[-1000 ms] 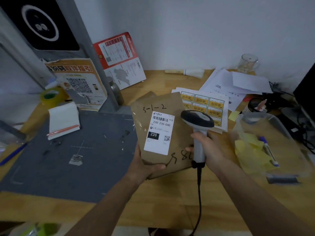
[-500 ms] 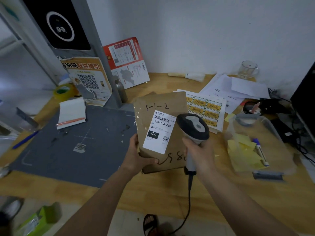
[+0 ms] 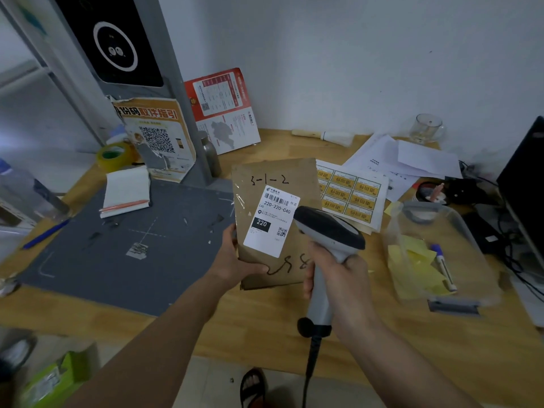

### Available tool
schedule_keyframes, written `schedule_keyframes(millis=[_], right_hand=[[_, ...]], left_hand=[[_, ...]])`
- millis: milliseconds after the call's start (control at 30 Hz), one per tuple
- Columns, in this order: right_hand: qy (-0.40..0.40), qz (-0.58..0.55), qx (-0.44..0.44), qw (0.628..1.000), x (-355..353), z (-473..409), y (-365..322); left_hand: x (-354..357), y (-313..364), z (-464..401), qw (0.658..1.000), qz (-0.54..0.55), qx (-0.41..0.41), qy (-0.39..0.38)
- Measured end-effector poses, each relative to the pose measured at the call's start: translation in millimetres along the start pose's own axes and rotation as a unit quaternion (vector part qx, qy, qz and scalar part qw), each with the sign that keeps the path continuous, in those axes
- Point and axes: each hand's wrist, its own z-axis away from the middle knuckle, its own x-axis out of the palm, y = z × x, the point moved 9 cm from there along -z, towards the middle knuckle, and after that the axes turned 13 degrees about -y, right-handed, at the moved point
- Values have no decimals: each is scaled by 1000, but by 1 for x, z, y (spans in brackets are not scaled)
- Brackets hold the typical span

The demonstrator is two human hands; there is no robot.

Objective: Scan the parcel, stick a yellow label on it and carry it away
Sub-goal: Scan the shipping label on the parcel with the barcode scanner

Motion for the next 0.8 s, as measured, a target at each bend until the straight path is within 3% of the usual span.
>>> schedule_keyframes(millis=[467,667,800], right_hand=[[-13,15,-1,1000,3,10,-7],[55,88,-14,995,-26,-12,-8],[135,113,35,984,-69,-46,18]], left_hand=[[-1,4,0,1000,-18,-22,-2],[0,8,2,999,-27,-29,-9],[1,4,2,999,-18,-43,-6]])
